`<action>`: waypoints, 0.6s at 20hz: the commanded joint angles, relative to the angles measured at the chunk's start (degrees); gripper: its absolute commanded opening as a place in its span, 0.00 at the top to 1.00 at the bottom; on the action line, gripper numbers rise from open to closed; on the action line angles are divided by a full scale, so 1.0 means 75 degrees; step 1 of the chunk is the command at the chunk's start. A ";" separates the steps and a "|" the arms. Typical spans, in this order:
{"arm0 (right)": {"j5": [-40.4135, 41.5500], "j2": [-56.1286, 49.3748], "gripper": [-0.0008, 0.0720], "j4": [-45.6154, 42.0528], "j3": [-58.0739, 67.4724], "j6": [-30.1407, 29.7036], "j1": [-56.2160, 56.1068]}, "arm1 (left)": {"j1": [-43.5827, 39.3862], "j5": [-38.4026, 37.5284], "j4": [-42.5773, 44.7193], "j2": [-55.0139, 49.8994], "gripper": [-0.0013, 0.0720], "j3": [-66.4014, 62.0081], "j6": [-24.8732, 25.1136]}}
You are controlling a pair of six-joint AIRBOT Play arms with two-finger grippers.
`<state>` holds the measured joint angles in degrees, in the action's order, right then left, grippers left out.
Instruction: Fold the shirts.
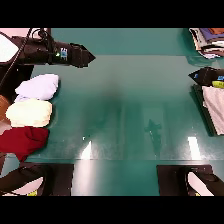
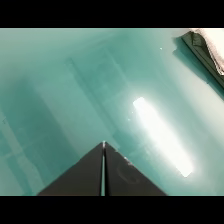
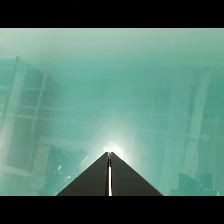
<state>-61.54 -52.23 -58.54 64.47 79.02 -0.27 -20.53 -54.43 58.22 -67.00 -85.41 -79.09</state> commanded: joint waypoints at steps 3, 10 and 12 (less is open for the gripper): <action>-0.0029 0.0006 0.97 0.0012 0.0009 0.0003 -0.0012 | 0.0000 0.0003 0.0003 0.0000 0.95 0.0000 0.0000; -0.0082 0.0003 0.97 0.0009 0.0009 0.0003 -0.0012 | 0.0000 0.0000 0.0000 0.0000 0.95 0.0000 0.0000; -0.0105 0.0006 0.97 0.0009 0.0009 0.0003 -0.0012 | 0.0000 0.0003 0.0000 0.0000 0.95 -0.0003 0.0000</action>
<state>-62.11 -52.23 -58.50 64.47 79.02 -0.32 -20.53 -54.43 58.24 -67.00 -85.41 -79.11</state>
